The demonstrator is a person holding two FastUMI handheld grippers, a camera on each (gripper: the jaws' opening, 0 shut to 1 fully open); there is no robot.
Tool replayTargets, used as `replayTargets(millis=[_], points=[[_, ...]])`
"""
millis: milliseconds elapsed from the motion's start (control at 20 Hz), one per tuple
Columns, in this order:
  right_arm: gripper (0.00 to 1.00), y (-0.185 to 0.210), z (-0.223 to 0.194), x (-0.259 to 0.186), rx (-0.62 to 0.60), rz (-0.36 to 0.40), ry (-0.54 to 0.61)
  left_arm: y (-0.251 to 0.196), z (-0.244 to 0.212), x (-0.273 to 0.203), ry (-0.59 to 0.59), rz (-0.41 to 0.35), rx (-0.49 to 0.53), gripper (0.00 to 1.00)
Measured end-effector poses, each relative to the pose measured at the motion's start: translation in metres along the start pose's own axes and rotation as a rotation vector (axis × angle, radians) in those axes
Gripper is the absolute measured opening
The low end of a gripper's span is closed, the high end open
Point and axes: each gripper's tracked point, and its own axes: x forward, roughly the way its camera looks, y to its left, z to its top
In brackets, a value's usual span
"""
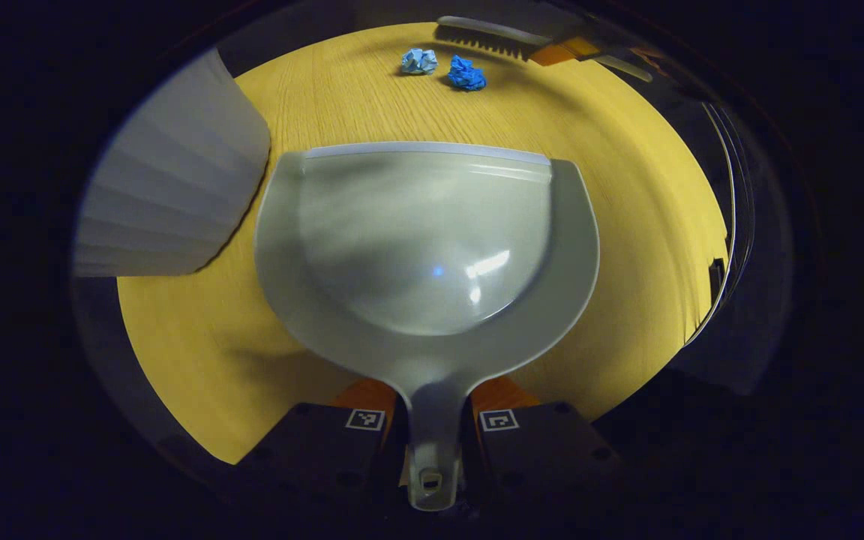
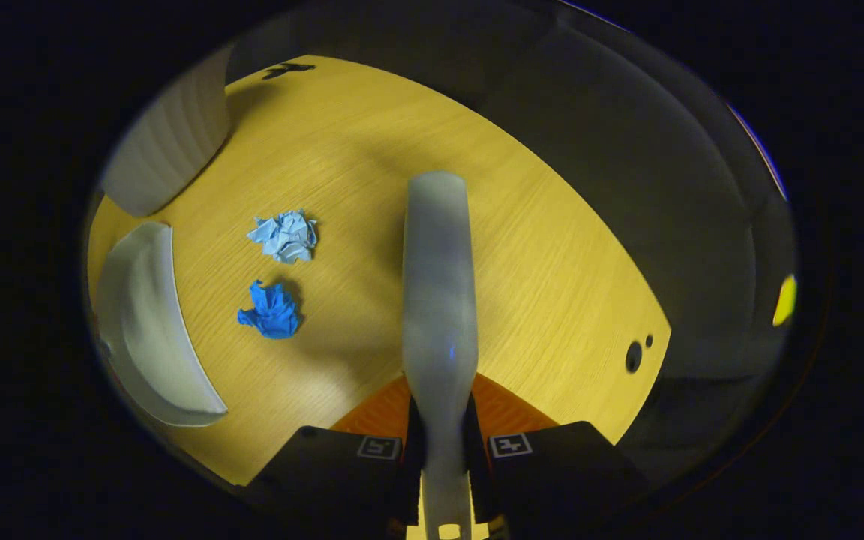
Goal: Pick up the small broom and dustpan from the desktop, sweep the trash into the dustpan with the broom, and then empty the trash into the garbage bin.
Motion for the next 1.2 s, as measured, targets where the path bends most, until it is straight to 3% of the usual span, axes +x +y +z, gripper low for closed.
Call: replayTargets(millis=[150,200,250,400,550,700,750,900,1100,1200], points=[[0.29,0.033,0.019,-0.005,-0.099,0.102,-0.004,0.002,0.001,-0.001,0.001,0.006,0.022,0.29],[0.24,0.043,0.022,-0.006,-0.146,0.104,-0.016,0.005,0.003,-0.001,-0.009,0.023,0.048,0.3],[0.29,0.054,0.023,-0.008,-0.201,0.12,-0.021,0.009,0.004,-0.001,-0.023,0.035,0.075,0.3],[0.3,0.103,-0.001,-0.026,-0.304,0.246,0.02,0.011,0.012,-0.001,-0.102,0.023,0.103,0.29],[0.3,0.168,-0.034,-0.059,-0.175,0.474,0.062,0.009,0.012,-0.004,-0.219,0.037,0.106,0.3],[0.3,0.199,-0.044,-0.086,-0.053,0.587,0.068,0.005,0.004,0.0,-0.251,-0.043,0.048,0.29],[0.3,0.19,-0.04,-0.079,-0.025,0.585,0.063,0.003,0.005,-0.005,-0.273,-0.061,0.04,0.3],[0.3,0.15,-0.032,-0.079,0.029,0.475,-0.024,0.004,-0.002,-0.008,-0.303,-0.076,0.043,0.3],[0.3,0.101,-0.045,-0.078,0.28,0.445,-0.088,-0.002,-0.025,-0.033,-0.366,-0.126,0.0,0.29],[0.3,0.084,-0.055,-0.072,0.307,0.388,-0.098,-0.001,-0.041,-0.06,-0.413,-0.156,-0.036,0.29]])
